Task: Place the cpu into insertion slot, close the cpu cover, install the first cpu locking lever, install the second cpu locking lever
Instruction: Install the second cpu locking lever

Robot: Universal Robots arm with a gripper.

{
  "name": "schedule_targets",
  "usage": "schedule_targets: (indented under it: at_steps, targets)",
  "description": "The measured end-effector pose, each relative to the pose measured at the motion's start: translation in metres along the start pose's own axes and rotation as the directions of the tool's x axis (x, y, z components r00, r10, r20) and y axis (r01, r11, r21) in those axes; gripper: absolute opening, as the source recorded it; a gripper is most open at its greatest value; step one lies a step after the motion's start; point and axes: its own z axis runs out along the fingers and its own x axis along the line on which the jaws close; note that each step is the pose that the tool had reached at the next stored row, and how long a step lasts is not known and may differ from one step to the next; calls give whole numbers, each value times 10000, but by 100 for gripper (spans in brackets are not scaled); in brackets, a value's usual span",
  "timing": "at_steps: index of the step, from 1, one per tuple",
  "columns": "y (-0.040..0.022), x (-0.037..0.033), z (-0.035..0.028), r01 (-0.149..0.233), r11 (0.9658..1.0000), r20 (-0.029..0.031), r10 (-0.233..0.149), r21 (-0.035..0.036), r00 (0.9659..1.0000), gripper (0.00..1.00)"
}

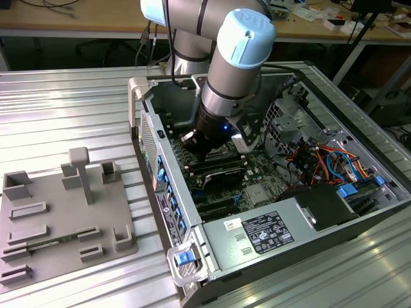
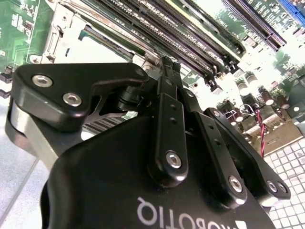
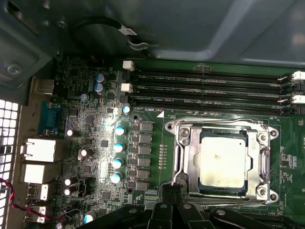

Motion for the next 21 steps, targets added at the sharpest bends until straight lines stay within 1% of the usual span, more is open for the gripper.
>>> schedule_targets:
  at_steps: [7,8,9,10,14,18,20,21]
  targets:
    - [15,2,7,1,10000,0,-1,-1,10000,11]
    - [17,2,-13,1,10000,2,-1,-2,10000,11]
    - [21,2,-57,0,10000,1,0,0,10000,11]
    - [24,1,-87,-1,10000,2,1,-1,10000,11]
    - [24,-4,-101,1,10000,0,-1,0,10000,11]
    - [23,-29,-110,0,10000,0,0,2,10000,11]
    - [24,-49,-131,2,10000,2,-2,-1,10000,11]
    - [26,-59,-158,0,10000,0,0,1,10000,11]
